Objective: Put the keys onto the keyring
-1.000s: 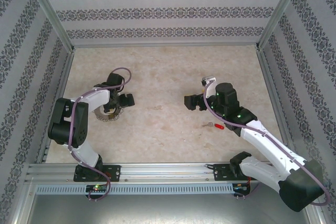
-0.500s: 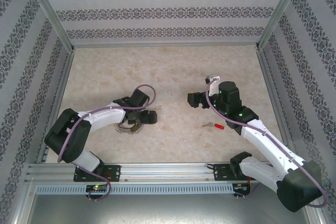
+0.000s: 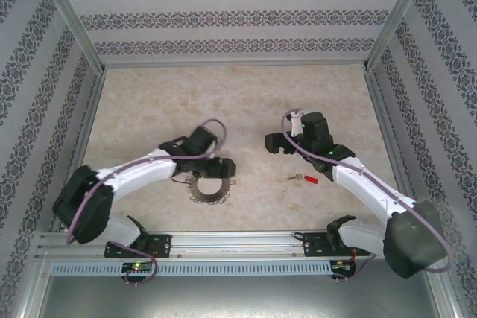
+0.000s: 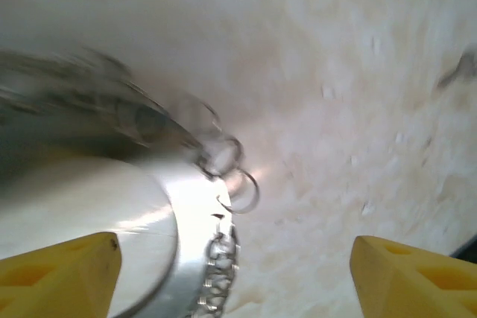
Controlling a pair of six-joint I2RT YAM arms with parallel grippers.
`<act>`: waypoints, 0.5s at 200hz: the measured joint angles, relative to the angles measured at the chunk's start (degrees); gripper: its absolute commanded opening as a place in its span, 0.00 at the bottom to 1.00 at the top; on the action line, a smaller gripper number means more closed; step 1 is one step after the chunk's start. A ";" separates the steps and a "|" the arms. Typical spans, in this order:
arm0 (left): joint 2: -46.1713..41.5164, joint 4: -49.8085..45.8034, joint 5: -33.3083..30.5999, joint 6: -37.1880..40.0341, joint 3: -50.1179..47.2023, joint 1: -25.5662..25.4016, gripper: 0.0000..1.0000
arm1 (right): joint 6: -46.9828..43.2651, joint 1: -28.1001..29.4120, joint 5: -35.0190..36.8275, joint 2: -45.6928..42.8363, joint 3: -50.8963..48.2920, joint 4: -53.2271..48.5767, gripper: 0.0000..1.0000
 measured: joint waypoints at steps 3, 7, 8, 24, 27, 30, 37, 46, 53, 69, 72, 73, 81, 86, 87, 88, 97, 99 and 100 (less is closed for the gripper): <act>-0.87 -0.35 -0.13 0.42 0.00 1.01 0.74 | -0.02 0.42 0.04 0.55 0.31 -0.04 0.94; -1.86 -0.76 -0.79 0.83 0.04 2.38 0.73 | -0.17 1.16 -0.11 1.66 0.85 0.02 0.94; -2.23 -0.98 -0.98 1.03 0.04 2.97 0.73 | -0.20 1.29 -0.13 1.84 0.96 0.00 0.94; -4.87 -2.23 -2.89 2.86 0.22 8.02 0.68 | -0.57 4.15 -1.16 6.99 4.09 0.17 0.92; -5.03 -2.29 -3.19 2.93 0.22 8.70 0.67 | -0.70 4.63 -1.49 8.22 4.79 0.28 0.92; -5.16 -2.43 -3.26 3.26 0.22 9.27 0.65 | -0.81 5.09 -1.86 9.31 5.55 0.28 0.91; -5.16 -2.64 -3.63 3.65 0.22 10.45 0.62 | -1.11 6.05 -2.80 12.24 7.41 0.35 0.90; -4.85 -2.73 -3.87 4.04 0.20 11.82 0.58 | -1.68 7.30 -4.11 16.20 10.05 0.39 0.88; -4.57 -2.71 -3.82 4.35 0.15 12.72 0.55 | -2.01 8.13 -5.09 19.06 12.15 0.33 0.86; -4.15 -2.64 -3.52 4.83 -0.24 14.91 0.50 | -2.95 10.08 -7.48 24.90 16.72 0.04 0.82; -4.07 -2.64 -3.50 4.85 -0.33 15.21 0.49 | -2.97 10.36 -7.80 25.86 17.51 0.04 0.82; -4.02 -2.64 -3.50 4.81 -0.35 15.26 0.48 | -3.08 10.51 -8.04 26.34 17.88 0.07 0.82; -3.67 -2.67 -3.32 4.92 -0.46 15.93 0.45 | -3.45 11.21 -9.14 28.50 19.63 -0.09 0.79; -3.37 -2.62 -3.23 5.03 -0.46 16.11 0.44 | -3.48 11.50 -9.77 29.62 20.50 -0.13 0.77; -3.23 -2.58 -3.13 5.03 -0.46 16.20 0.44 | -3.58 11.61 -9.97 29.90 20.74 -0.15 0.76; -3.19 -2.56 -3.06 5.03 -0.46 16.22 0.43 | -3.61 11.65 -10.08 30.03 20.85 -0.15 0.75; -2.47 -2.45 -2.73 5.07 -0.46 16.26 0.40 | -3.61 12.04 -11.10 31.45 21.92 -0.22 0.70; -2.32 -2.43 -2.71 5.05 -0.46 16.26 0.40 | -3.74 12.09 -11.37 31.69 22.10 -0.31 0.68; -2.25 -2.40 -2.73 5.03 -0.46 16.26 0.39 | -3.87 12.13 -11.45 31.78 22.16 -0.31 0.67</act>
